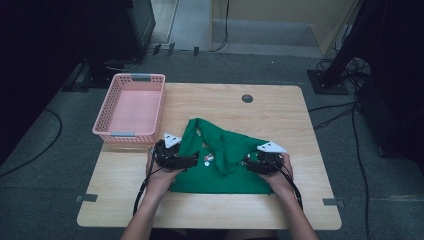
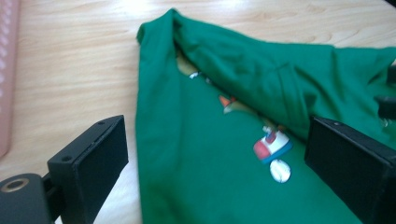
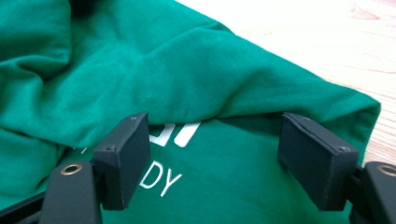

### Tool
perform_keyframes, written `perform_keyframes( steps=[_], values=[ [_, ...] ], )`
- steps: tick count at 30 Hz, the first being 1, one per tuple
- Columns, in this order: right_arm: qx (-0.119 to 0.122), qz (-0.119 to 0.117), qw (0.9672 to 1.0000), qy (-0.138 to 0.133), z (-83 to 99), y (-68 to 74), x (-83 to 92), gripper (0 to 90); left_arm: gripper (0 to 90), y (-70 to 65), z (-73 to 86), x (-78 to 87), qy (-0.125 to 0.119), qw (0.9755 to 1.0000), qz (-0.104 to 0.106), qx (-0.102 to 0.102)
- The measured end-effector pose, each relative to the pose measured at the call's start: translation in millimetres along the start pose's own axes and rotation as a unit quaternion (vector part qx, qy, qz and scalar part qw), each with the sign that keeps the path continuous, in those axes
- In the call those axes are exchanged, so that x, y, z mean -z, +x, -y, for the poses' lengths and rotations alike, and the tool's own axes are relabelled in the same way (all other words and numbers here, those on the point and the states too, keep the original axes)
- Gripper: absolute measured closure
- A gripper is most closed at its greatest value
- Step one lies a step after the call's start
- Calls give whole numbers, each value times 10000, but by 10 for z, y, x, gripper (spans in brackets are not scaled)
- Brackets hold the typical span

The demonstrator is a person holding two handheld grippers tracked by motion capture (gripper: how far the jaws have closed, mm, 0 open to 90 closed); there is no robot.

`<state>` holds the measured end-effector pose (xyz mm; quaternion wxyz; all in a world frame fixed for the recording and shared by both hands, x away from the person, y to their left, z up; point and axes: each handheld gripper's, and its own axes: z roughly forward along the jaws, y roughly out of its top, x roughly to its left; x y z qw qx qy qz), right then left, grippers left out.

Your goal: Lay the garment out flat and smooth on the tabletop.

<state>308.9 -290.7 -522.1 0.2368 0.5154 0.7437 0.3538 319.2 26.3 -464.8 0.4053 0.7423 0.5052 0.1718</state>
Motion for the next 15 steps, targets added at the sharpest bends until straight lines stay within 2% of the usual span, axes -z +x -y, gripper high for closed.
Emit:
perform_keyframes(
  steps=[1, 3, 6, 13, 14, 15],
  values=[
    [-16, 2, 10000, 35, 1, 1, -1, 254, 123, -11, -21, -20, -7, 10000, 42, 8],
    [-5, -32, 9999, 156, -2, 6, -14, 256, 126, -44, -62, -74, -37, 9999, 123, -25],
    [-17, -61, 9999, 154, -4, 1, -20, 257, 127, -112, -129, -161, -33, 9996, 236, -130],
    [-18, -56, 9999, 155, -4, 3, -20, 257, 127, -367, -286, -383, 33, 9984, 161, -534],
    [-23, -56, 9999, 154, -4, 4, -20, 257, 129, -405, -298, -416, 44, 9983, 107, -573],
    [-15, -56, 9999, 154, -3, 2, -20, 257, 169, -448, -306, -446, 35, 9981, 18, -610]
  ],
)
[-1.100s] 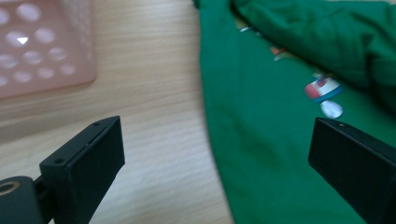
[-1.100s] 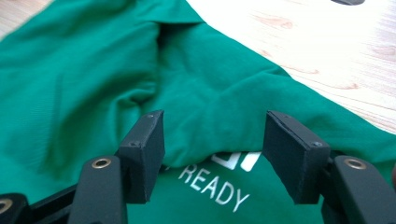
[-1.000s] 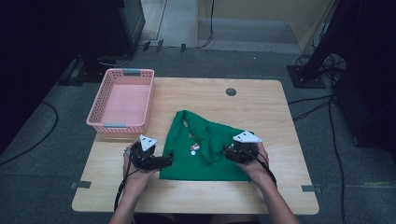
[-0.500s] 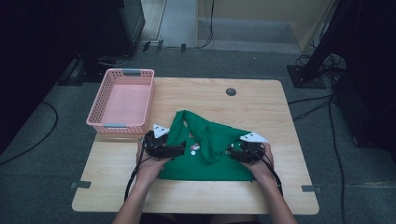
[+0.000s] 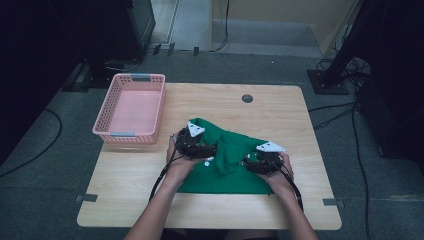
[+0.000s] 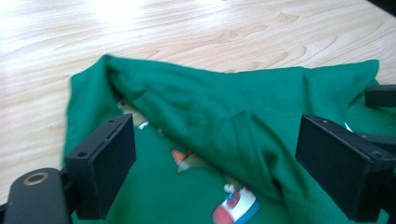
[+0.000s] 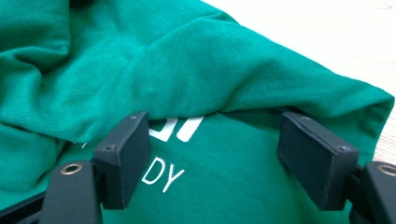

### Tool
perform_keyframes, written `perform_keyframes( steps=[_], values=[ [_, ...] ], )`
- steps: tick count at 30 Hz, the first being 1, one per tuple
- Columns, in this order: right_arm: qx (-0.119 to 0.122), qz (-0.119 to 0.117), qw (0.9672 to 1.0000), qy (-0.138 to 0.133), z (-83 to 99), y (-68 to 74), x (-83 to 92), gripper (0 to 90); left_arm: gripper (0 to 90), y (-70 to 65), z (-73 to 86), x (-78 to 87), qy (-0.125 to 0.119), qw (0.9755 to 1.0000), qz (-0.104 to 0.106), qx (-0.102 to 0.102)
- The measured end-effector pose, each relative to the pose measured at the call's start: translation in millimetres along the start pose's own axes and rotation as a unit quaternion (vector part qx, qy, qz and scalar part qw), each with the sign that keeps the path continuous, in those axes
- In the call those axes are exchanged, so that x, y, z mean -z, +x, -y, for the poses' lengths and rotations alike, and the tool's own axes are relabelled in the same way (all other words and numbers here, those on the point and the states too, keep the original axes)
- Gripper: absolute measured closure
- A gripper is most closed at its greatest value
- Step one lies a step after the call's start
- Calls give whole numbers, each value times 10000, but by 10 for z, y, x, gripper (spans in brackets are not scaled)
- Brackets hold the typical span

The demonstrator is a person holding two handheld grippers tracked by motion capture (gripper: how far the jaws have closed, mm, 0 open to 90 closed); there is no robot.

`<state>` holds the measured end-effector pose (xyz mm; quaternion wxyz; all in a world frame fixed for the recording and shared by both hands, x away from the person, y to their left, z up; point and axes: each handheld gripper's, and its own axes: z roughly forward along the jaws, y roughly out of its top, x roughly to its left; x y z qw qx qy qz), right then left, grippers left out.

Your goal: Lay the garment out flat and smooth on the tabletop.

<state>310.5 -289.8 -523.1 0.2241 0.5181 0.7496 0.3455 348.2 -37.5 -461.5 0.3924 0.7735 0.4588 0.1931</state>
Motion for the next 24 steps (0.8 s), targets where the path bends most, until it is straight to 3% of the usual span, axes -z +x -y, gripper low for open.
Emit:
perform_keyframes(
  steps=[1, 6, 8, 10, 12, 16, 18, 22, 24],
  values=[
    [-2, -2, 10000, 0, 0, 0, 0, 257, 203, -35, -14, -34, -3, 10000, -52, -56],
    [-1, -2, 10000, 2, 1, 2, 2, 261, 207, -111, -112, -199, 154, 9996, -113, -191],
    [13, 2, 10000, -2, 1, 0, 1, 261, 207, -142, -134, -262, 223, 9989, -225, -350],
    [14, 1, 10000, -6, 1, 0, 1, 261, 208, -175, -143, -325, 326, 9972, -354, -565],
    [12, 1, 10000, -6, 1, 0, 1, 261, 297, -198, -139, -382, 358, 9945, -656, -730],
    [-3, -2, 10000, 2, 1, 2, 2, 261, 405, -172, -116, -475, 532, 9906, -903, -877],
    [-2, -2, 10000, 2, 1, 2, 2, 261, 511, -138, -103, -493, 589, 9898, -948, -882],
    [2, 0, 10000, 0, 1, 1, 1, 261, 674, -29, -94, -457, 583, 9931, -796, -631],
    [8, 3, 10000, -3, 1, 0, 1, 262, 743, 55, -94, -412, 548, 9947, -769, -399]
  ],
)
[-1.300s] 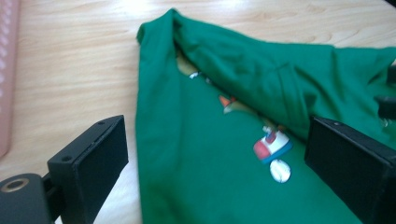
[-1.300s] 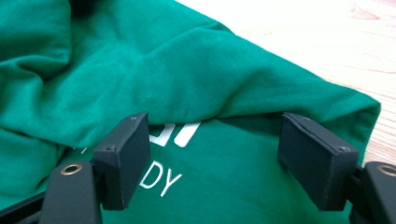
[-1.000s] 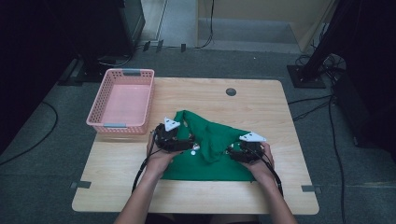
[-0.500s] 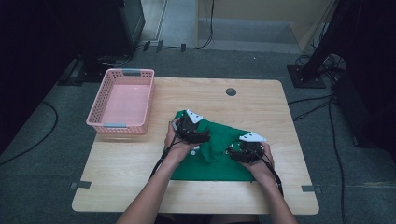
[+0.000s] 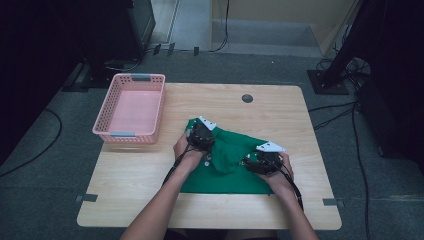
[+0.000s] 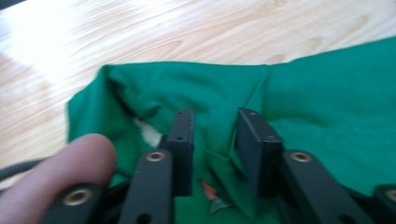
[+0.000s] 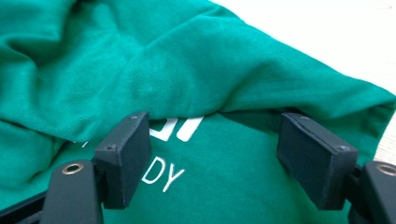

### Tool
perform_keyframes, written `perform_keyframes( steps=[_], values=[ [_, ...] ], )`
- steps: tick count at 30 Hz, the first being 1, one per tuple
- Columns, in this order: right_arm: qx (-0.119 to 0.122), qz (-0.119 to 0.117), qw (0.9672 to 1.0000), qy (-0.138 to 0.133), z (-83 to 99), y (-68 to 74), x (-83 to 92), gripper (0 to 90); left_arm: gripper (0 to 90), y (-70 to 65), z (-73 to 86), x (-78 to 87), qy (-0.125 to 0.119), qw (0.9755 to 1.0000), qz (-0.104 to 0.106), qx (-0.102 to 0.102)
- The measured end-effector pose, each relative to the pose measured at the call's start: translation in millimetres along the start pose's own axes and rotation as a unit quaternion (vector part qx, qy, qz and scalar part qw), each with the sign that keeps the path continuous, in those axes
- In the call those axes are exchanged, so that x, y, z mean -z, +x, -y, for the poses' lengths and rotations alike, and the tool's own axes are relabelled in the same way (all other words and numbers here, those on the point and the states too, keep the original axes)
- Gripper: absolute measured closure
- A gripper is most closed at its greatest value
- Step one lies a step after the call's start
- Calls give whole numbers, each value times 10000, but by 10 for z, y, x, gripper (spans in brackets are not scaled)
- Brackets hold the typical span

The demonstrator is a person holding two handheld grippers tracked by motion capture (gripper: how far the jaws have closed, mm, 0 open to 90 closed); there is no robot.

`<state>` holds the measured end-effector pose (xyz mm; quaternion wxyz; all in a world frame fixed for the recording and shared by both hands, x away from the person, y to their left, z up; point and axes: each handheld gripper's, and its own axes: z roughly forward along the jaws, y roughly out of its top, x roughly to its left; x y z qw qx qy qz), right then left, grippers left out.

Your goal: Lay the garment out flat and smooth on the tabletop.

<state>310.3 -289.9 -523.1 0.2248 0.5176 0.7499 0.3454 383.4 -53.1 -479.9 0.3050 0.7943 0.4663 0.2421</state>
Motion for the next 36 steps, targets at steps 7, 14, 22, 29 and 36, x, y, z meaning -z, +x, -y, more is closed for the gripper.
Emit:
perform_keyframes(
  steps=[7, 14, 22, 29, 36],
  values=[
    [-29, 21, 10000, -1, 0, -2, -1, 262, 898, 410, 172, 123, 28, 9981, -116, 607],
    [-27, 23, 10000, 1, 0, -2, -1, 261, 696, 526, 222, 259, -348, 9952, 430, 804],
    [-27, 25, 10000, -1, 0, -1, 0, 262, 356, 20, -49, 5, -426, 9984, 339, 126],
    [-48, 25, 10000, 2, 0, 0, 1, 261, 209, -166, -163, -304, 69, 9995, -2, -304],
    [-79, 71, 9999, 23, -1, -3, -2, 238, 562, -34, -120, -290, 47, 9999, -63, -117]
  ],
)
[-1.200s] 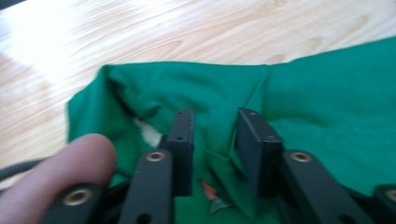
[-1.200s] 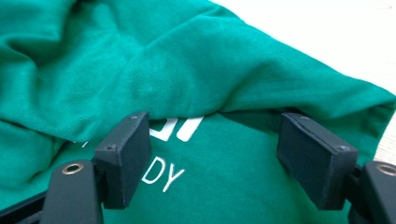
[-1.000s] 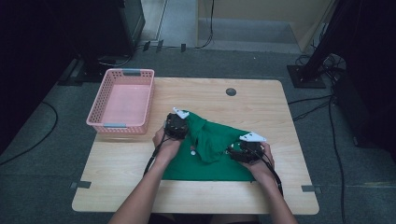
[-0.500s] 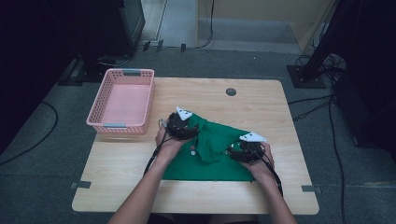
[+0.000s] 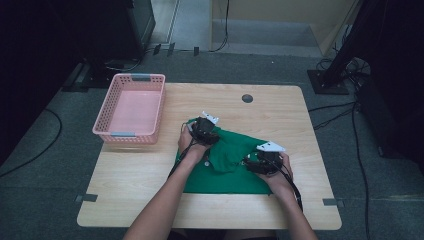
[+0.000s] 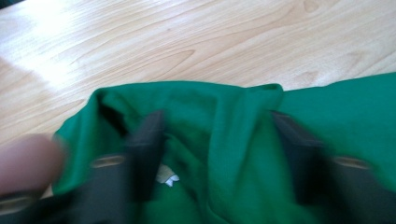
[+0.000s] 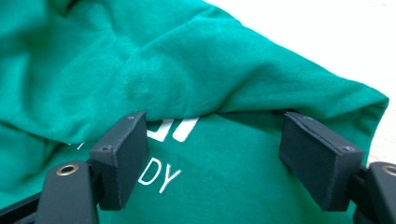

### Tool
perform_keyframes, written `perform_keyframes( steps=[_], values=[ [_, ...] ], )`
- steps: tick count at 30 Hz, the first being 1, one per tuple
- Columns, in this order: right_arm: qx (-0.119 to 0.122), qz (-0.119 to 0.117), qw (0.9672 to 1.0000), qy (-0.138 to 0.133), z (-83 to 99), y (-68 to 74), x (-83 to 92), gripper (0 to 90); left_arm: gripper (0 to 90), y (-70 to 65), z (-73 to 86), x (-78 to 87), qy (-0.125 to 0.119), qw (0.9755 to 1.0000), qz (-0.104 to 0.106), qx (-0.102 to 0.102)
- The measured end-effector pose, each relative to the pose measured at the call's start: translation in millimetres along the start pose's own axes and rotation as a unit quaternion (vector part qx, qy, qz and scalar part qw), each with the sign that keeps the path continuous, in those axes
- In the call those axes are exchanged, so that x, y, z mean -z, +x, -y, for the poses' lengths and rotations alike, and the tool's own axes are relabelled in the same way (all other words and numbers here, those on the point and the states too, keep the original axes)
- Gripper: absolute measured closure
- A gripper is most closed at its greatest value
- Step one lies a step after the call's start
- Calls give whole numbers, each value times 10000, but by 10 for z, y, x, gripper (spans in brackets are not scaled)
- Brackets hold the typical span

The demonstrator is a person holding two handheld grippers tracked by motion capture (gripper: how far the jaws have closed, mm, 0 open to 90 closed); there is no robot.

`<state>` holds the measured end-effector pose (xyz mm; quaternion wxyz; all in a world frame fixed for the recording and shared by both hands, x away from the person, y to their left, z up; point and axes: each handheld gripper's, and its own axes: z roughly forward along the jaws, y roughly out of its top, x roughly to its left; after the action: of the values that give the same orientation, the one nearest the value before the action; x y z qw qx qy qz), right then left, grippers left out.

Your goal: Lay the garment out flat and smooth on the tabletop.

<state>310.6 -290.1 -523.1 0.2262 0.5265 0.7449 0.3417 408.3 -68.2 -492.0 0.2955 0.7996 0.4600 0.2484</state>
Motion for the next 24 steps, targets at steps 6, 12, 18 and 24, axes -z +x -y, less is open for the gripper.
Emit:
perform_keyframes(
  steps=[6, 12, 18, 24],
  values=[
    [-3, 20, 10000, -2, 0, -2, -2, 229, 858, 181, 75, 153, -288, 9979, 363, 464],
    [-35, 52, 10000, 4, 0, -7, -1, 229, 880, 516, 201, 356, -460, 9923, 509, 1032],
    [-19, 45, 10000, -1, 0, -6, -1, 235, 876, 786, 441, 520, -571, 9784, 938, 1751],
    [-18, 45, 10000, -1, 0, -6, 0, 234, 864, 852, 476, 532, -686, 9691, 1153, 2069]
  ],
)
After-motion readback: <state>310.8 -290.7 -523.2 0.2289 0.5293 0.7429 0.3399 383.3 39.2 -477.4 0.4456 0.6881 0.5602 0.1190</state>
